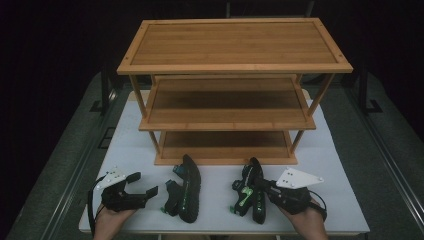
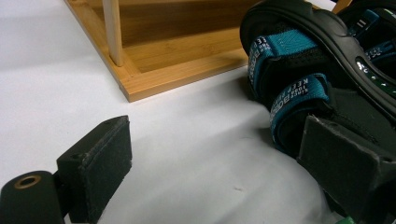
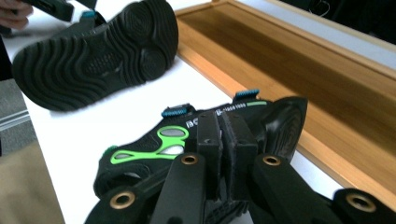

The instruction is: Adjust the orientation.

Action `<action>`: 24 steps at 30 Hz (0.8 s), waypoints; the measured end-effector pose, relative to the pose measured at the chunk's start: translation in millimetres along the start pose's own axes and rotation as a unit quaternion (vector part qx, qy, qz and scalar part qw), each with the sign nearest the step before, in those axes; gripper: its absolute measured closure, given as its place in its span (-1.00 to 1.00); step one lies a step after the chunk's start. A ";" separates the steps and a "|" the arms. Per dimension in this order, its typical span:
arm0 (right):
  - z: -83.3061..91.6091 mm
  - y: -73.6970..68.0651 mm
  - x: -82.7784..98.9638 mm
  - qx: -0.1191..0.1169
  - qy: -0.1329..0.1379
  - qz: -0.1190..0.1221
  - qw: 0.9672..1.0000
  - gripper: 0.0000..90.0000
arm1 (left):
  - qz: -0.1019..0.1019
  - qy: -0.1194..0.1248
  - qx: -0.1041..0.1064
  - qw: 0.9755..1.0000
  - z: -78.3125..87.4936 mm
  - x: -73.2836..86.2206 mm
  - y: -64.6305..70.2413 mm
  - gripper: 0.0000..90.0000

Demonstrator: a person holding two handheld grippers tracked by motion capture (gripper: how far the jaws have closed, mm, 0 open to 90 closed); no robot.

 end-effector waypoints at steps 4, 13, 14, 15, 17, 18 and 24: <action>1.3 0.3 0.5 0.004 -0.003 0.002 1.000 0.98 | 0.000 0.000 0.001 1.000 -0.2 -0.1 0.3 -0.80; 10.6 4.4 5.5 0.015 -0.002 0.000 1.000 0.99 | 0.001 0.001 0.001 1.000 0.1 0.2 0.2 -0.80; 10.6 4.4 5.5 0.015 -0.002 0.000 1.000 0.99 | 0.001 0.001 0.001 1.000 -0.2 0.2 0.4 -0.80; 13.9 6.0 7.4 0.020 -0.003 -0.005 1.000 0.99 | 0.000 0.000 0.002 1.000 -0.4 0.1 0.5 -0.80; 15.3 7.0 8.2 0.023 -0.004 -0.005 1.000 0.99 | 0.000 -0.001 0.002 1.000 -1.2 0.4 1.0 -0.80; 16.9 7.7 8.7 0.026 -0.006 -0.005 1.000 0.99 | 0.000 -0.002 0.002 1.000 -1.6 0.5 1.2 -0.80; 26.2 12.5 14.5 0.041 -0.019 -0.011 0.999 0.99 | -0.001 -0.004 0.002 1.000 -3.0 0.7 2.0 -0.80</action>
Point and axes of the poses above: each handheld gripper's, and its own axes: z roughly backward along the jaws, x roughly out of its underside, y roughly to its right, the point moved 3 cm from there along -z, roughly forward along the jaws, and after that the axes turned 8 degrees about z, right-handed, at the moved point
